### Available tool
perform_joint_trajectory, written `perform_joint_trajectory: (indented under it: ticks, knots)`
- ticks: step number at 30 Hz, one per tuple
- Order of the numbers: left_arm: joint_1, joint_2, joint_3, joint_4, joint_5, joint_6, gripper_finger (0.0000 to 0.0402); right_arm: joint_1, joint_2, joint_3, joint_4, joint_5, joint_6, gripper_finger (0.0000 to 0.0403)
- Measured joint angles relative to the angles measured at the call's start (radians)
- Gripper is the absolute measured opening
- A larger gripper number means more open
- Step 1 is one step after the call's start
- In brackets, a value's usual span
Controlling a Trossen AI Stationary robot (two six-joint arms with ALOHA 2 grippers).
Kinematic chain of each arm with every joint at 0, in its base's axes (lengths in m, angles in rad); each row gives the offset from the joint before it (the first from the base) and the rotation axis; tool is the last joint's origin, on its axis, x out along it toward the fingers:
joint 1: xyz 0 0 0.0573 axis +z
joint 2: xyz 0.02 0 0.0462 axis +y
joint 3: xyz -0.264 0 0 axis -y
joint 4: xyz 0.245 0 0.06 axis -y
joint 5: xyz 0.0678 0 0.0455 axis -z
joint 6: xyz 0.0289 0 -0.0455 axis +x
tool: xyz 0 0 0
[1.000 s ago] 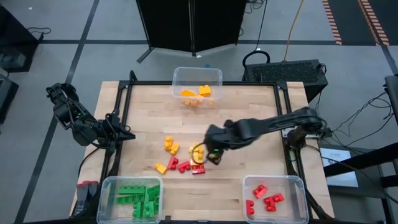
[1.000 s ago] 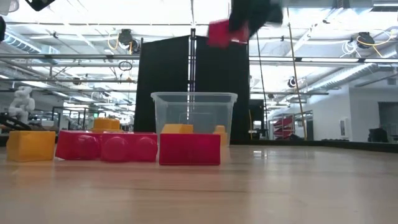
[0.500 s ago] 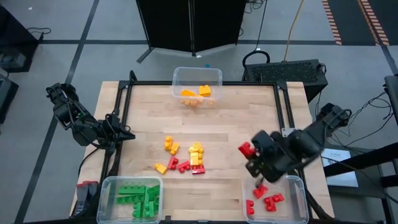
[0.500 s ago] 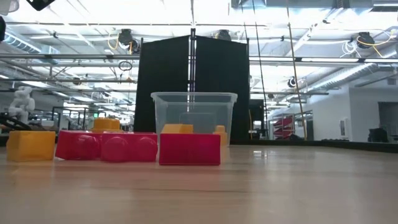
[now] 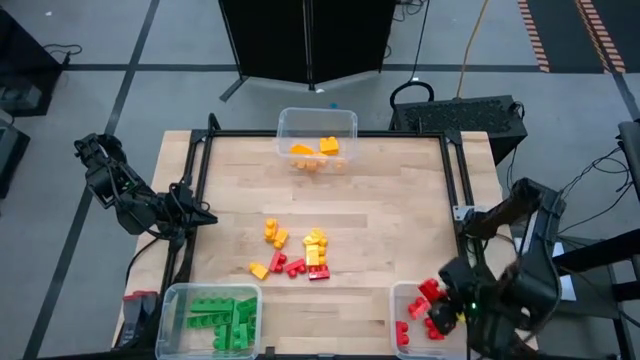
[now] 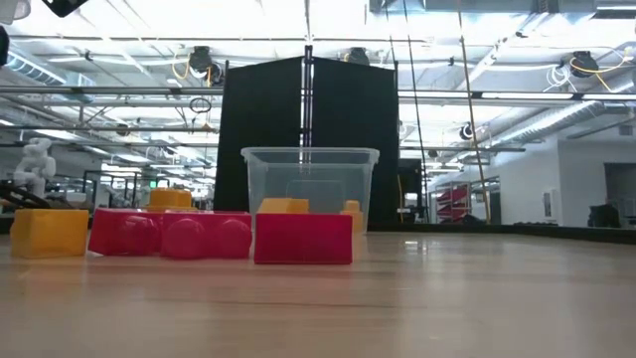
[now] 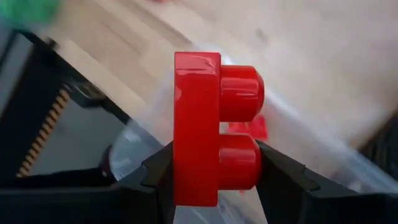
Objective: Sort blocks
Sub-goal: Put the red game piece into the bottom right transparent bin
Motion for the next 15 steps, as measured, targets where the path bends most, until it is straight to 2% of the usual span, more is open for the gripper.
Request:
perform_joint_trajectory:
  ticks: [4, 7, 11, 15]
  knots:
    - [0.000, 0.000, 0.000, 0.000, 0.000, 0.000, 0.0003, 0.043, 0.059, 0.000, 0.000, -0.070, 0.067, 0.0163]
    - [0.000, 0.000, 0.000, 0.000, -0.001, 0.000, 0.0003, 0.062, 0.096, 0.000, 0.001, -0.076, 0.098, 0.0163]
    - [0.000, 0.000, 0.000, 0.000, -0.002, -0.007, 0.0003, 0.068, 0.139, 0.000, 0.034, -0.083, 0.096, 0.0163]
    - [0.000, 0.000, 0.000, 0.000, -0.003, -0.008, 0.0003, 0.067, 0.189, 0.000, 0.033, -0.144, 0.061, 0.0166]
